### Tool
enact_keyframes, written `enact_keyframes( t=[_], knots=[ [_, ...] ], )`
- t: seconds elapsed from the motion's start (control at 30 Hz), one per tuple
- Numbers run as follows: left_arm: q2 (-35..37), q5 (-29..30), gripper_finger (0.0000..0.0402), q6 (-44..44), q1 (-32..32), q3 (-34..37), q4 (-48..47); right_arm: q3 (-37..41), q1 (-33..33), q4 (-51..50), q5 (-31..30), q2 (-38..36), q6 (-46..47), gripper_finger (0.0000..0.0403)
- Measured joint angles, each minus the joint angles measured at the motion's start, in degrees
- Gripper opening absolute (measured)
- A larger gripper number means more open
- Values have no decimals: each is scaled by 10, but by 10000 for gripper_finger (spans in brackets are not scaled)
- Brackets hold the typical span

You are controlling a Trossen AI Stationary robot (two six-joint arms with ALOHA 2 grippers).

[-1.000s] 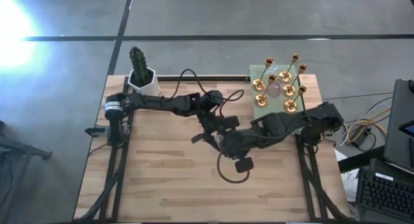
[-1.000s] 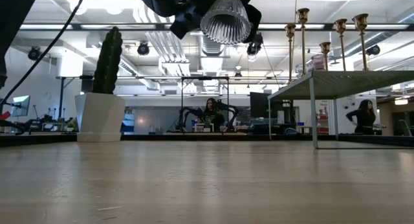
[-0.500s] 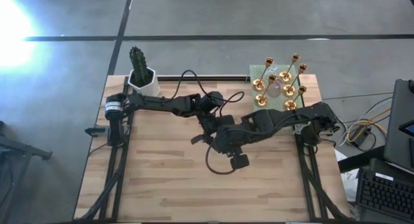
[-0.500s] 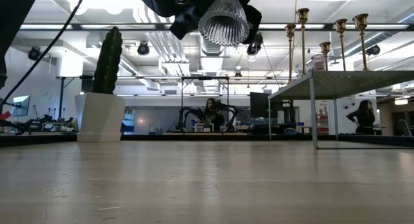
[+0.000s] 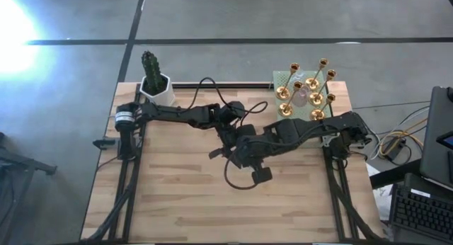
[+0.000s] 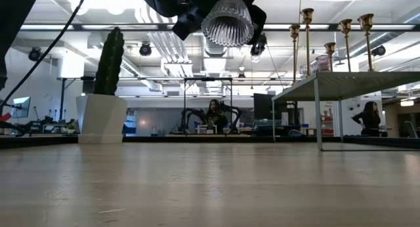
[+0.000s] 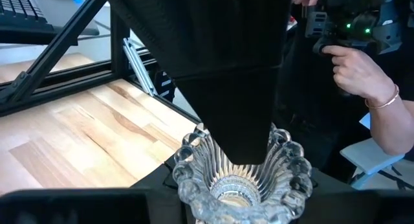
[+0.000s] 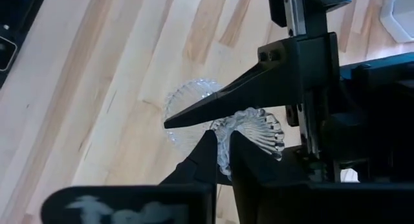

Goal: Pick & Place candle stick holders
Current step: Put the transparent glass candle holder on the shelf

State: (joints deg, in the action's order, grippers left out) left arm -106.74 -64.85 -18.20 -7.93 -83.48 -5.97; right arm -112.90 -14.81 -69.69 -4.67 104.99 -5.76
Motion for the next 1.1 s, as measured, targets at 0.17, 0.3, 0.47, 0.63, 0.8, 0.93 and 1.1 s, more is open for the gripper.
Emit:
enact_keyframes(
  t=[0.17,0.3,0.47,0.63,0.8,0.93,1.1],
  knots=[
    [0,22,134,4,0,0,1,-2,0,-13,-1,-2,-6,12],
    [0,60,186,2,-2,0,2,-10,-2,-54,0,-3,4,10],
    [1,83,236,2,-1,-1,1,-11,1,-64,-6,-3,10,9],
    [1,129,261,5,-4,-1,-8,-11,0,-97,-29,-7,39,9],
    [2,199,265,5,-18,-2,-35,-11,-2,-134,-71,-20,74,8],
    [2,210,265,25,-35,5,-48,-12,-12,-168,-112,-45,123,8],
    [2,253,266,29,-48,23,-46,-10,-36,-204,-167,-77,199,8]
  ],
)
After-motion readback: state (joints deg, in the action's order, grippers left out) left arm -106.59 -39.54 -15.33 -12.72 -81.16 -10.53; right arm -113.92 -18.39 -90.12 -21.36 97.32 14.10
